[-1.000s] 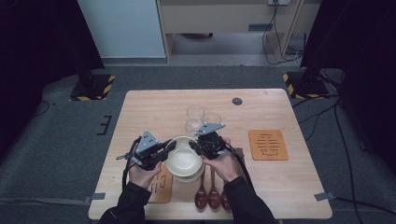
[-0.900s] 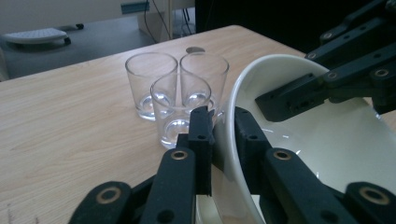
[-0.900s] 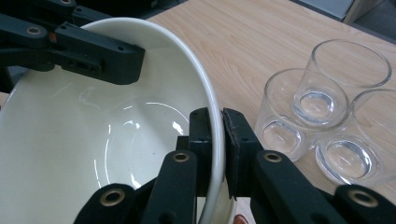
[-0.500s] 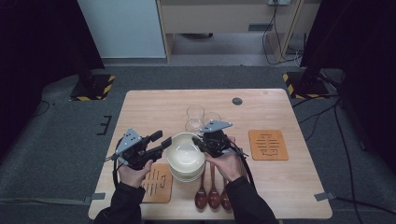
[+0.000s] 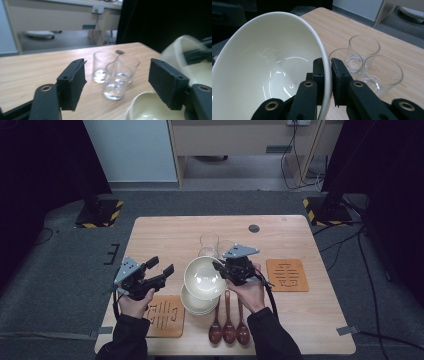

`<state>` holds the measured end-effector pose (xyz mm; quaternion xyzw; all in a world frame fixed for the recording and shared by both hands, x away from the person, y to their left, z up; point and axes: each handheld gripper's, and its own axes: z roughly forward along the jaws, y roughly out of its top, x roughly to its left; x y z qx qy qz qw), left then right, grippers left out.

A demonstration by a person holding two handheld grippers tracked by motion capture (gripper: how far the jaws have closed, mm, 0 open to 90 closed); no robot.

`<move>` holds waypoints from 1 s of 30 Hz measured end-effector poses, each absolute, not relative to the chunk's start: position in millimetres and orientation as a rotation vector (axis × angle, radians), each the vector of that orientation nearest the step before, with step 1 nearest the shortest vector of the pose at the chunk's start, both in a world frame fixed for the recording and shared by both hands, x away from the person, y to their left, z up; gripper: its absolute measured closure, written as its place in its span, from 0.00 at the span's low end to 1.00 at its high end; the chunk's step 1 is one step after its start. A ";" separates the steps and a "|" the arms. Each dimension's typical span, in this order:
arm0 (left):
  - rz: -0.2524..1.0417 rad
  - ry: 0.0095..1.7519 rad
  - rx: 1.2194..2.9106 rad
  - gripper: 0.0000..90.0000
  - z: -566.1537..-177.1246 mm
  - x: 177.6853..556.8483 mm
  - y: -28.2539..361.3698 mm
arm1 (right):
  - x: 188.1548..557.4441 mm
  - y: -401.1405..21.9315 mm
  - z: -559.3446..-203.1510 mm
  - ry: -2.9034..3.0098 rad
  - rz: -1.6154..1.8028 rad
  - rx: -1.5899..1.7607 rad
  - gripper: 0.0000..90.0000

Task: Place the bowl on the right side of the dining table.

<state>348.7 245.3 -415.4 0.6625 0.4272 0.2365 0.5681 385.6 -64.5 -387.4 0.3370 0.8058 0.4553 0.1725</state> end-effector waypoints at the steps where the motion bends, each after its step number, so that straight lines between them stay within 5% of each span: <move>1: 0.558 1.026 1.560 0.30 -418.7 350.7 247.3 | 385.4 -66.2 -386.3 2.280 1.292 0.958 0.92; 30: 0.638 1.268 1.819 0.15 -485.3 382.4 263.3 | 382.1 -118.5 -367.4 2.137 1.300 1.050 0.92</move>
